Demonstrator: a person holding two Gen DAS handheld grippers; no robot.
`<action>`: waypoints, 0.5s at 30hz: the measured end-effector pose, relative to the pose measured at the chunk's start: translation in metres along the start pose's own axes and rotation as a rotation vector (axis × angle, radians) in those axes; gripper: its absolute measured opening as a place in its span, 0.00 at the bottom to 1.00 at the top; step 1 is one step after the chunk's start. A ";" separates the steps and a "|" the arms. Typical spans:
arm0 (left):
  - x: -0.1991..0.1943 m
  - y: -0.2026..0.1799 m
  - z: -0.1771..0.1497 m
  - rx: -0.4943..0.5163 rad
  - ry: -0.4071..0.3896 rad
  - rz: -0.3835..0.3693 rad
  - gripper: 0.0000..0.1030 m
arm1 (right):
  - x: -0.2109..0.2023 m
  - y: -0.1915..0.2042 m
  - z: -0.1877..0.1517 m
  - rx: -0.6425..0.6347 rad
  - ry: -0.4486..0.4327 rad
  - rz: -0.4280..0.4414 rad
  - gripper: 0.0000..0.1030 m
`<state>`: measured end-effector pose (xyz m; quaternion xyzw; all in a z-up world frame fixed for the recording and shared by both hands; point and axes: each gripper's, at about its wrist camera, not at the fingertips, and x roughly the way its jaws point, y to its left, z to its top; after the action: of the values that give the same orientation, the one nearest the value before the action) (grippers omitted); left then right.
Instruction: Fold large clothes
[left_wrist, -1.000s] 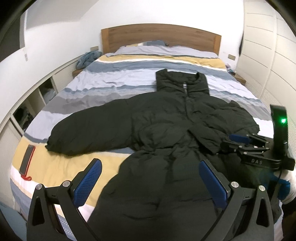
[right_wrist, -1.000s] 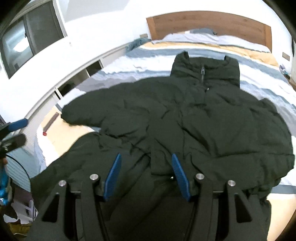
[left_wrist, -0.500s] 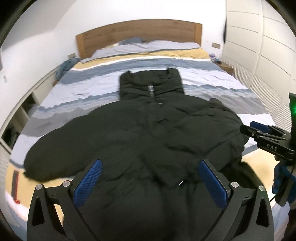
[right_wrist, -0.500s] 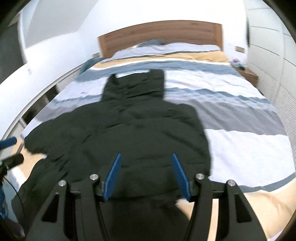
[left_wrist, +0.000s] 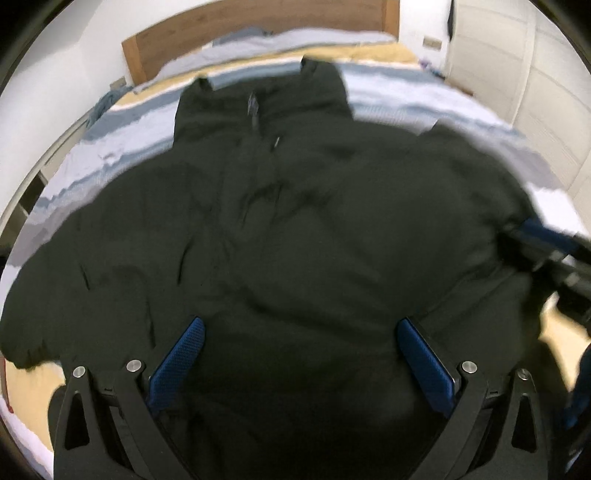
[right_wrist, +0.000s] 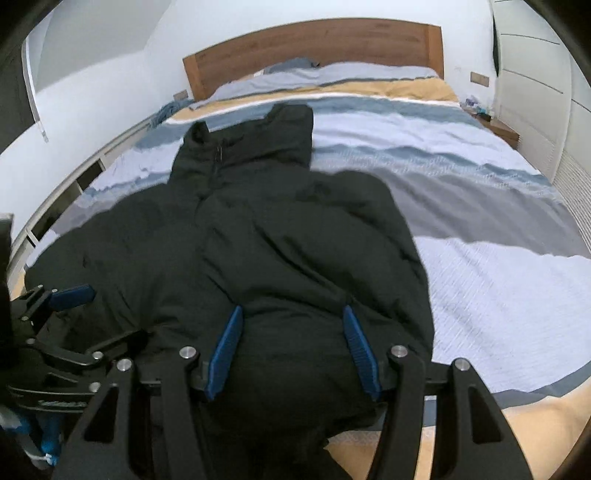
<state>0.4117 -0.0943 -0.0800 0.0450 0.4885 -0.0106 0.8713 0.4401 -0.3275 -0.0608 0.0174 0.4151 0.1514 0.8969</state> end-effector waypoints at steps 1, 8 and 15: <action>0.002 0.007 -0.005 -0.012 0.004 -0.009 1.00 | 0.002 -0.001 -0.002 0.003 0.004 0.002 0.53; -0.008 0.026 -0.014 -0.030 0.014 0.011 1.00 | -0.004 -0.014 -0.006 0.010 -0.001 -0.089 0.53; -0.024 0.036 -0.022 -0.050 -0.019 0.047 1.00 | -0.033 0.019 -0.005 -0.037 -0.061 -0.052 0.53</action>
<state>0.3826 -0.0566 -0.0690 0.0348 0.4792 0.0218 0.8767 0.4112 -0.3188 -0.0368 -0.0054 0.3849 0.1350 0.9130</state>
